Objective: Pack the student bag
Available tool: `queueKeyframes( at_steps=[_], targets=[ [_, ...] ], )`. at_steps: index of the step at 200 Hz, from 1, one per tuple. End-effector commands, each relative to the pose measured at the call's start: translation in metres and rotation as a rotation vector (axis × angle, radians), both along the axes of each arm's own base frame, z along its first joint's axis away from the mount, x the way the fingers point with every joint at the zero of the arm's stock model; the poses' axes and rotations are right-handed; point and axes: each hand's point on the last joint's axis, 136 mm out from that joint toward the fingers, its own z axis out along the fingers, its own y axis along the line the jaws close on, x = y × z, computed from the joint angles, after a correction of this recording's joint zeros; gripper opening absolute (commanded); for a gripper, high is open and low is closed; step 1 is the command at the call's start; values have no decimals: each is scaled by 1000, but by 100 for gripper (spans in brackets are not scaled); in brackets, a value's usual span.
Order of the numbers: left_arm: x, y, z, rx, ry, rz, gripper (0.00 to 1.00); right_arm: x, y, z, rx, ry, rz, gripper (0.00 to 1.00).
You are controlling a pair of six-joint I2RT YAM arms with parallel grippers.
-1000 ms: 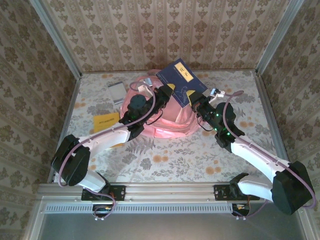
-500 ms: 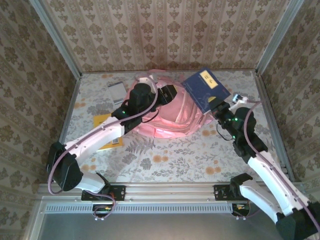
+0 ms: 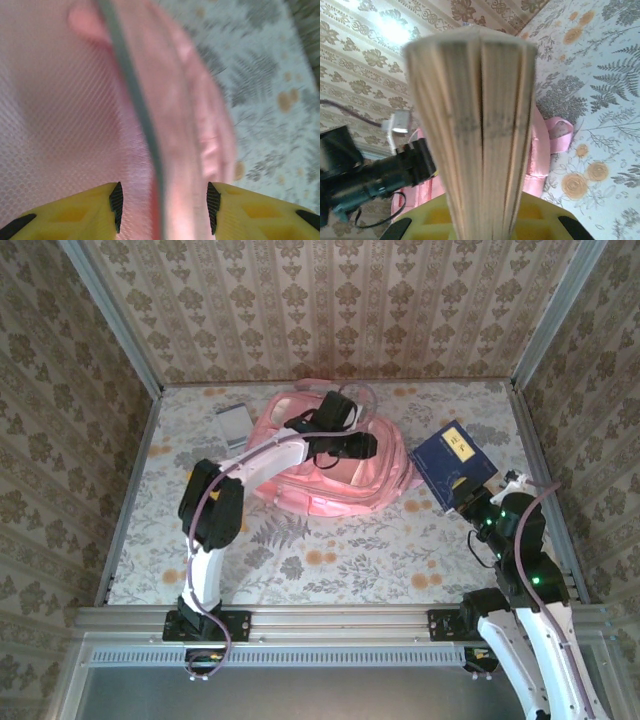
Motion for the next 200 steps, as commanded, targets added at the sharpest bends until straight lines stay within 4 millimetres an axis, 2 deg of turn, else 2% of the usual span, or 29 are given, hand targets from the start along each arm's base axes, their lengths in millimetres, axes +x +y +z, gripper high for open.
queueKeyframes(
  at_steps=[1, 29, 59, 122, 160, 179, 200],
  targets=[
    [3, -9, 26, -62, -15, -41, 49, -7, -3, -5, -69, 6, 11, 0],
    [-1, -15, 17, -84, 24, -52, 42, -5, -3, -15, -87, 30, 16, 0],
    [-7, -17, 18, -95, 18, -70, 33, -1, 0, -24, -76, 45, 29, 0],
    [-15, -26, 18, -33, -33, -150, 27, 2, 5, -35, -46, 62, 50, 0],
    [-20, -31, 18, 24, -77, -193, 35, 3, 7, -42, -37, 75, 57, 0],
    [-23, -34, 12, 44, -67, -207, 40, 3, 8, -44, -31, 78, 60, 0],
    [-23, -36, 4, 65, -59, -216, 41, 4, 9, -46, -28, 84, 65, 0]
  ],
)
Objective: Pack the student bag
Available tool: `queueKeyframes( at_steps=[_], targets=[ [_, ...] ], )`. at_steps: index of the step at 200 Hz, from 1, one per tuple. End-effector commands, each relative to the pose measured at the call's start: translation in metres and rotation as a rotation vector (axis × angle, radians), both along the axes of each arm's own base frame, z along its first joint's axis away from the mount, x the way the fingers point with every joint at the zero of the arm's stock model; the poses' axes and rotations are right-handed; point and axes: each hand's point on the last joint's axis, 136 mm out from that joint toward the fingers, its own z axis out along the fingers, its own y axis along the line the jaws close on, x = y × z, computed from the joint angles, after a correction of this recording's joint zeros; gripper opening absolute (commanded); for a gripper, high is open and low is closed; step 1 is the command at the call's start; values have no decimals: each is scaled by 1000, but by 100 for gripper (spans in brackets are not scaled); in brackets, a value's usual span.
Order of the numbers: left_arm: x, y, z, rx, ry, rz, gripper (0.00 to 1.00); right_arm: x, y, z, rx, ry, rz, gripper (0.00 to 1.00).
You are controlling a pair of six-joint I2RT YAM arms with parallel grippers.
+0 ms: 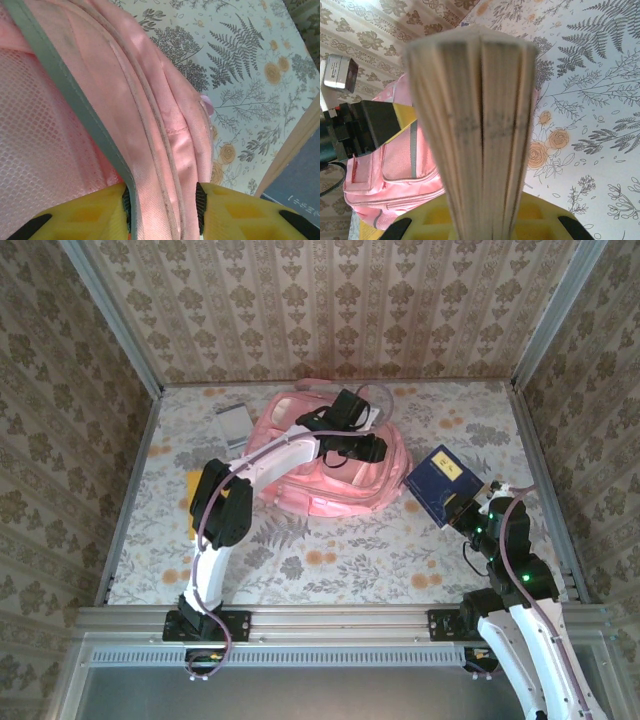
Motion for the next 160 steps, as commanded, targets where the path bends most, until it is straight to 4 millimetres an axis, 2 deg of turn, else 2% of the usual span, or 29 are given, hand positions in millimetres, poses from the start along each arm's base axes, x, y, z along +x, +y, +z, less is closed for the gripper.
queueKeyframes(
  at_steps=[1, 57, 110, 124, 139, 160],
  targets=[
    [-7, -5, -11, 37, 6, -52, 41, 7, 4, 14, 27, -60, 14, 0],
    [3, 8, -30, 87, 37, -2, 40, 8, 5, 17, 25, -61, 22, 0],
    [11, 13, -36, 130, 40, 21, 30, 11, 7, 14, 36, -57, 25, 0],
    [15, 17, -38, 170, 22, 34, 19, 12, 8, 15, 42, -58, 27, 0],
    [19, 20, -36, 194, -1, 38, 14, 12, 8, 15, 45, -56, 30, 0],
    [20, 20, -29, 174, -3, 21, 1, 9, 8, 17, 41, -53, 32, 0]
  ],
)
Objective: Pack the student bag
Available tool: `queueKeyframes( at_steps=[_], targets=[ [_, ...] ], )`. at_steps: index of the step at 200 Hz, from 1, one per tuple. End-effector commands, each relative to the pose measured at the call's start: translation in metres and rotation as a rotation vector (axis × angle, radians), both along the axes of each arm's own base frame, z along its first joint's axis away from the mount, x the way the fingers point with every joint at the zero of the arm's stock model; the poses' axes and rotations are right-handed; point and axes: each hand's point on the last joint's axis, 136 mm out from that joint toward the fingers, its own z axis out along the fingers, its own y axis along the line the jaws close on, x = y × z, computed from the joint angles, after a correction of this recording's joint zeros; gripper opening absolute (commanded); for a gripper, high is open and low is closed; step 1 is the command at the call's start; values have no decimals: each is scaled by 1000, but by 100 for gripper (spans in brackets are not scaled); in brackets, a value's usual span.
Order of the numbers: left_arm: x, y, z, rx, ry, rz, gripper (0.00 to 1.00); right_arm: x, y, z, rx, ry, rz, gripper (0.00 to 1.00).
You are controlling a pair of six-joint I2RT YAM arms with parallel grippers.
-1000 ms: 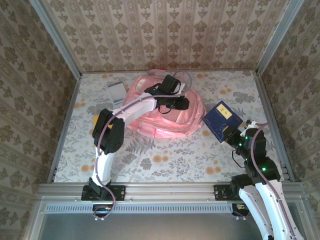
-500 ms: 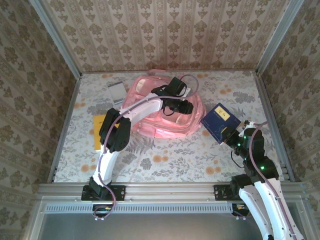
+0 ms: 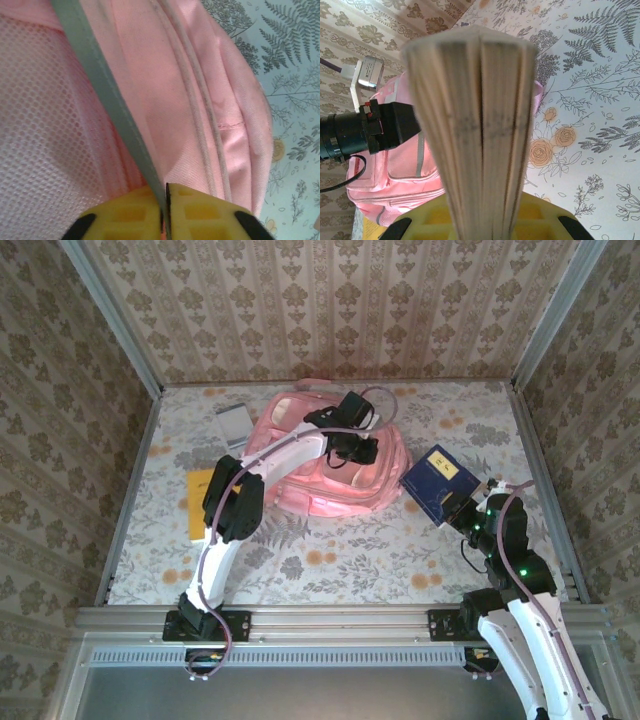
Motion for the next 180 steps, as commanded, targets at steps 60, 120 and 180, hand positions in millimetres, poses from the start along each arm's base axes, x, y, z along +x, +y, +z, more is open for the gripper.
queueKeyframes(
  at_steps=[60, 120, 180],
  targets=[
    [-4, 10, 82, -125, -59, -81, 0, -6, -6, 38, -32, -103, -9, 0],
    [-24, 38, 183, -357, -53, -113, 0, -16, -12, 59, -89, -111, -13, 0],
    [-30, 81, 245, -508, -45, -94, 0, -14, 15, 61, -28, -114, 130, 0]
  ],
)
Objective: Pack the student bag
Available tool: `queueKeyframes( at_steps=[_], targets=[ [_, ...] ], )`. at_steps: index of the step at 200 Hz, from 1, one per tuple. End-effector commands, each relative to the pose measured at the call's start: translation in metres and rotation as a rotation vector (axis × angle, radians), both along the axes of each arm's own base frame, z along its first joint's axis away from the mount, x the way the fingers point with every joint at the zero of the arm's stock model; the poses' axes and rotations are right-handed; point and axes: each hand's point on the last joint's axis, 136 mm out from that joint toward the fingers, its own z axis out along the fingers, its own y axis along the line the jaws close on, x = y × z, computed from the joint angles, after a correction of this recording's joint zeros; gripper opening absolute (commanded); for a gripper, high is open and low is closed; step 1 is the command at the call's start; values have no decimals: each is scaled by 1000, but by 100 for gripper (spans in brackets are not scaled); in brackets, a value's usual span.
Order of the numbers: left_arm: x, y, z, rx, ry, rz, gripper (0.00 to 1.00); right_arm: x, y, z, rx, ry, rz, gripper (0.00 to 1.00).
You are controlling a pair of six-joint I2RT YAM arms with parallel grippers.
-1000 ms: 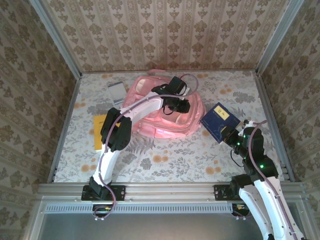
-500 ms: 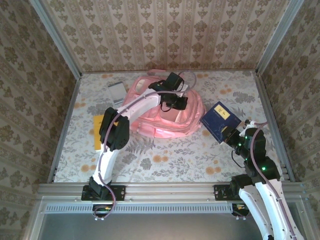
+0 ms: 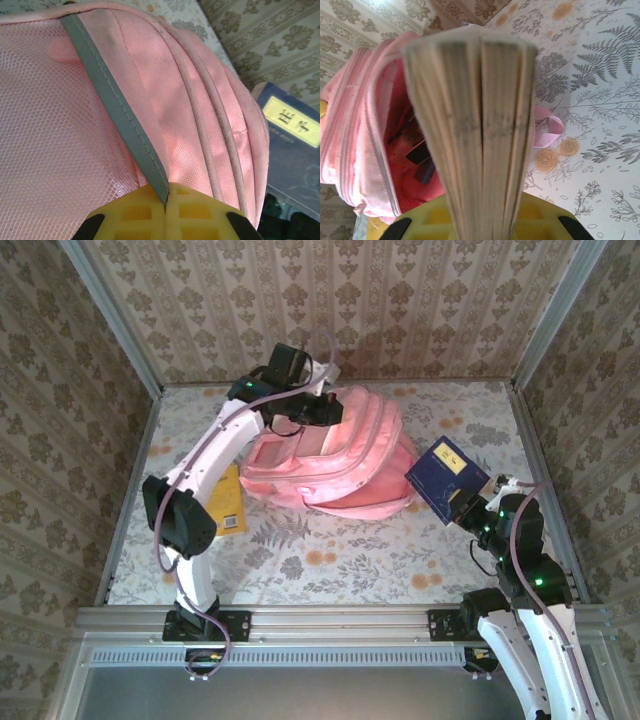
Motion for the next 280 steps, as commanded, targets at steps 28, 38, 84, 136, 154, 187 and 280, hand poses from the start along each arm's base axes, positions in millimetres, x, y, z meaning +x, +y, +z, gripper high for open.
queueKeyframes(
  at_steps=[28, 38, 84, 136, 154, 187, 280],
  targets=[
    [-28, 8, 82, -223, -51, -91, 0, 3, 43, 23, 81, -79, 248, 0],
    [-30, 9, 86, -232, -52, -96, 0, 4, 49, 22, 99, -74, 279, 0],
    [-36, 17, 103, -269, -49, -123, 0, 2, 77, 19, 207, -59, 433, 0],
    [-40, 25, 115, -342, -14, -149, 0, 0, 95, 19, 323, -42, 526, 0],
    [-43, 27, 116, -353, -3, -162, 0, 4, 98, 21, 367, -59, 541, 0],
    [-45, 37, 127, -385, -15, -166, 0, 14, 98, 18, 357, -62, 531, 0],
    [-47, 42, 136, -440, -8, -203, 0, 91, 145, 39, 390, -18, 603, 0]
  ],
)
